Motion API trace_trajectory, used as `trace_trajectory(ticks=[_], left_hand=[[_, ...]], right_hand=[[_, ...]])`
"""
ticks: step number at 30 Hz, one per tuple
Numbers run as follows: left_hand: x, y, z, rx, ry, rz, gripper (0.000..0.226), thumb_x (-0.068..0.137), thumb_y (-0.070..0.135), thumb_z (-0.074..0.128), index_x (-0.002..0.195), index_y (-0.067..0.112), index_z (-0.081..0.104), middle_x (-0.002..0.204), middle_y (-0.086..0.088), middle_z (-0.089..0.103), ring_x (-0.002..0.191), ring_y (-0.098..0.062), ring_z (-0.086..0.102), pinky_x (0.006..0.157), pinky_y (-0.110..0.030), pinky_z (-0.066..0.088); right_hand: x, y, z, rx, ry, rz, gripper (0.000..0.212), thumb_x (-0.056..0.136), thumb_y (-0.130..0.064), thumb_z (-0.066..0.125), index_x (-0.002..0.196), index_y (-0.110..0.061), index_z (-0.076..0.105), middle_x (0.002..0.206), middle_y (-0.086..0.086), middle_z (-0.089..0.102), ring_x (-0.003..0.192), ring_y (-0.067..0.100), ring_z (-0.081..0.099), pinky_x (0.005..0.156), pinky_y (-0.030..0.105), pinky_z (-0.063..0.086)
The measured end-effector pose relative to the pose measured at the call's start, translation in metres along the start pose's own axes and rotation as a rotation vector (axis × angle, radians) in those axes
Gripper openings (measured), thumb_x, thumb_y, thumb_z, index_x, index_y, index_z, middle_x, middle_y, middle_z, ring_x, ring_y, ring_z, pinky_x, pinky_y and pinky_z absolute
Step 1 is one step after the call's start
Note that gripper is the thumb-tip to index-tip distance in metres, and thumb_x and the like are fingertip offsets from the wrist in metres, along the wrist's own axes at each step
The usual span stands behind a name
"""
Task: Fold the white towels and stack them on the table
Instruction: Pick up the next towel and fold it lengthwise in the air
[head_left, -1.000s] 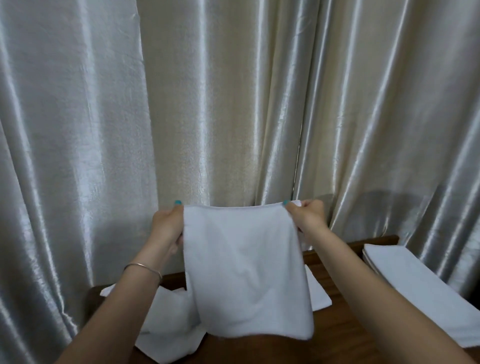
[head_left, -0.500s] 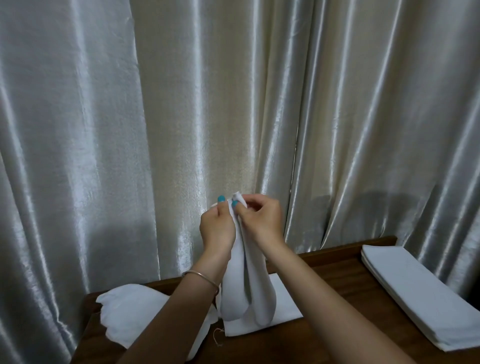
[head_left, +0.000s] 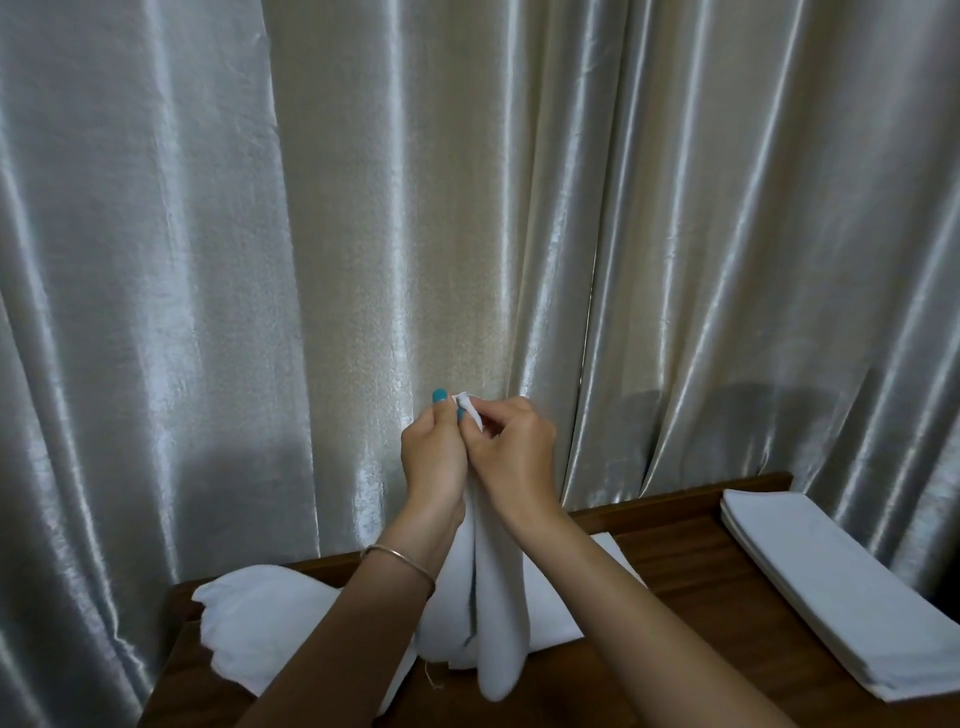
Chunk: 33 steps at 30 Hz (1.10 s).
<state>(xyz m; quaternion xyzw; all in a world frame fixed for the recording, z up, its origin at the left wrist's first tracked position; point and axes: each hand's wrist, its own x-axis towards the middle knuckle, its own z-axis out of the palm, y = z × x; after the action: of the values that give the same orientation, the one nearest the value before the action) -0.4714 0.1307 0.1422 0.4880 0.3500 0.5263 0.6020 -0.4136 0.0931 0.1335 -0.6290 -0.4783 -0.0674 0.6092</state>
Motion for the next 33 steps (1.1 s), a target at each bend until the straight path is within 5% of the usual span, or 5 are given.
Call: trace_trajectory(ticks=[14,17,23,29,33], left_hand=[[0.018,0.007,-0.030,0.000,-0.174,0.064,0.028,0.099,0.027,0.051,0.084,0.005,0.061,0.083,-0.017,0.061,0.079,-0.023,0.055,0.072,-0.034,0.043],[0.027,0.009,-0.043,0.138,-0.191,0.197,0.029,0.099,0.032,0.049,0.086,0.012,0.065,0.080,-0.007,0.069,0.074,-0.017,0.060,0.067,-0.029,0.046],[0.033,0.022,-0.058,0.262,-0.345,0.320,0.027,0.094,0.039,0.050,0.089,0.020,0.068,0.082,0.003,0.071,0.074,-0.006,0.064,0.069,-0.025,0.050],[0.035,0.033,-0.070,0.333,-0.347,0.383,0.036,0.093,0.046,0.051,0.094,0.014,0.068,0.084,-0.002,0.069,0.072,-0.009,0.061,0.062,-0.022,0.047],[0.035,0.031,-0.079,0.394,-0.305,0.440,0.045,0.088,0.050,0.048,0.092,0.009,0.066,0.080,-0.003,0.067,0.069,-0.007,0.058,0.062,-0.023,0.045]], right_hand=[[0.013,0.008,-0.029,0.144,-0.419,-0.057,0.046,0.076,0.006,0.053,0.116,-0.013,0.069,0.107,-0.002,0.062,0.094,0.006,0.058,0.081,0.011,0.041],[0.033,0.020,-0.053,0.032,-0.317,-0.050,0.047,0.076,-0.007,0.067,0.116,-0.031,0.066,0.126,-0.008,0.055,0.119,0.009,0.047,0.096,0.026,0.039],[0.048,0.029,-0.078,-0.235,-0.721,-0.092,0.045,0.061,-0.051,0.081,0.098,-0.048,0.055,0.152,-0.015,0.017,0.138,0.008,0.009,0.107,0.034,0.014],[0.050,0.026,-0.082,-0.178,-0.774,-0.029,0.023,0.075,-0.046,0.074,0.081,-0.024,0.070,0.131,-0.011,0.054,0.125,0.009,0.042,0.109,0.035,0.032],[0.055,0.020,-0.088,0.011,-0.589,0.049,0.022,0.077,-0.032,0.077,0.068,-0.016,0.064,0.086,0.021,0.069,0.074,0.025,0.061,0.070,0.040,0.047]])
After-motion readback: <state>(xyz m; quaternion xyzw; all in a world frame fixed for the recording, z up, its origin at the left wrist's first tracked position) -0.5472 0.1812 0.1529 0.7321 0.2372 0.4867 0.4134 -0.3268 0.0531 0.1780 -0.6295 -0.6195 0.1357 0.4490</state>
